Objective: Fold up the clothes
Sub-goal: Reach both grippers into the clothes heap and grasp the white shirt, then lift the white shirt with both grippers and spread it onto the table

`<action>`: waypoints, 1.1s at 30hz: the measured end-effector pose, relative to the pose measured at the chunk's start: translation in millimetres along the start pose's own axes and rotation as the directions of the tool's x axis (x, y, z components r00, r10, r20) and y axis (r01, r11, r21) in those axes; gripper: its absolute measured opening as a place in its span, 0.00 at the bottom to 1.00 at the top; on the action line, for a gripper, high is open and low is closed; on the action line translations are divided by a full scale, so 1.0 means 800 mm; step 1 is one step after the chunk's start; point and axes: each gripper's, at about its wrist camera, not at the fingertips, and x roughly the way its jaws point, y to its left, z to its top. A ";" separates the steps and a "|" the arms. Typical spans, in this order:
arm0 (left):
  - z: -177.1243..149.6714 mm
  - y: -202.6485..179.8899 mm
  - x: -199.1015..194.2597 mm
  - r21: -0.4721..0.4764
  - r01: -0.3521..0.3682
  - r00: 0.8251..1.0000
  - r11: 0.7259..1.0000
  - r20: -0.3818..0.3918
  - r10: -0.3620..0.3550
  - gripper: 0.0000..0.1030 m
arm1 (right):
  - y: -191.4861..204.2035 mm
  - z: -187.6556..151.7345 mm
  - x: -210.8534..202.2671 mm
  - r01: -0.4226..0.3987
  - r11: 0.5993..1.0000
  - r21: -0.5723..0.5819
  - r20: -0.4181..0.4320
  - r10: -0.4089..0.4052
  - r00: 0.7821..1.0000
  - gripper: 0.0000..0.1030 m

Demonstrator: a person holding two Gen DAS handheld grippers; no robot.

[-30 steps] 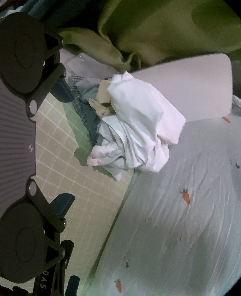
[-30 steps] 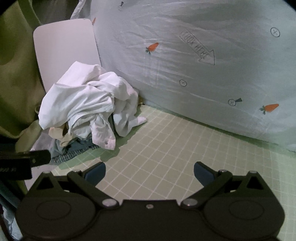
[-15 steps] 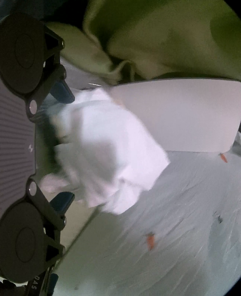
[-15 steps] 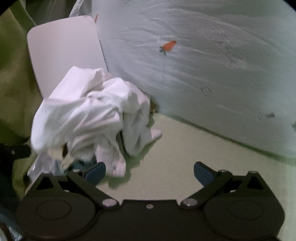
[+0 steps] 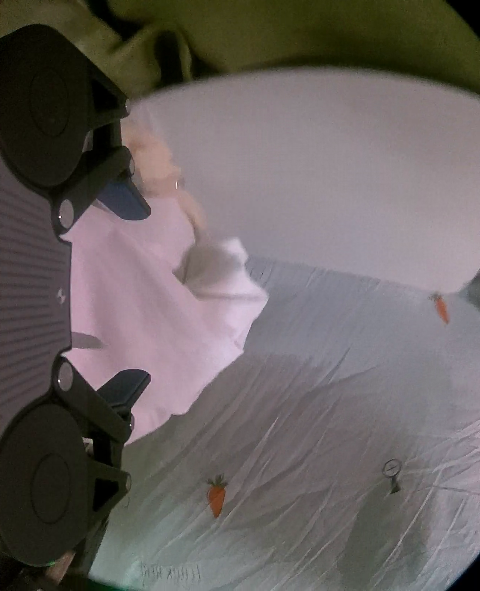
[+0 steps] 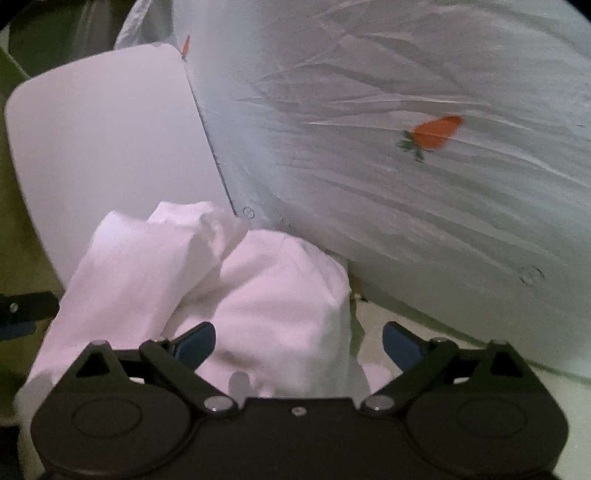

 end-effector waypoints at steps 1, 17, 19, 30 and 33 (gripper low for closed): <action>0.001 -0.001 0.008 -0.002 0.017 1.000 1.000 -0.012 -0.017 0.79 | 0.001 0.005 0.014 0.001 1.000 -0.006 -0.005 -0.001 1.000 0.95; -0.018 -0.075 -0.065 0.107 0.040 0.984 0.993 0.167 -0.058 0.01 | -0.020 0.000 -0.046 -0.057 0.996 -0.063 0.160 0.067 0.985 0.06; -0.026 -0.106 -0.097 0.130 0.068 0.974 0.989 0.208 -0.094 0.01 | -0.028 -0.001 -0.097 -0.011 0.994 -0.106 0.246 0.037 0.969 0.05; -0.189 -0.316 -0.180 0.191 0.347 0.935 0.918 0.003 -0.354 0.08 | -0.209 -0.090 -0.417 0.334 0.941 0.059 0.493 -0.318 0.810 0.06; -0.273 -0.353 -0.161 0.166 0.352 0.929 0.921 -0.178 -0.324 0.23 | -0.305 -0.160 -0.452 0.499 0.850 0.166 0.303 -0.526 0.795 0.08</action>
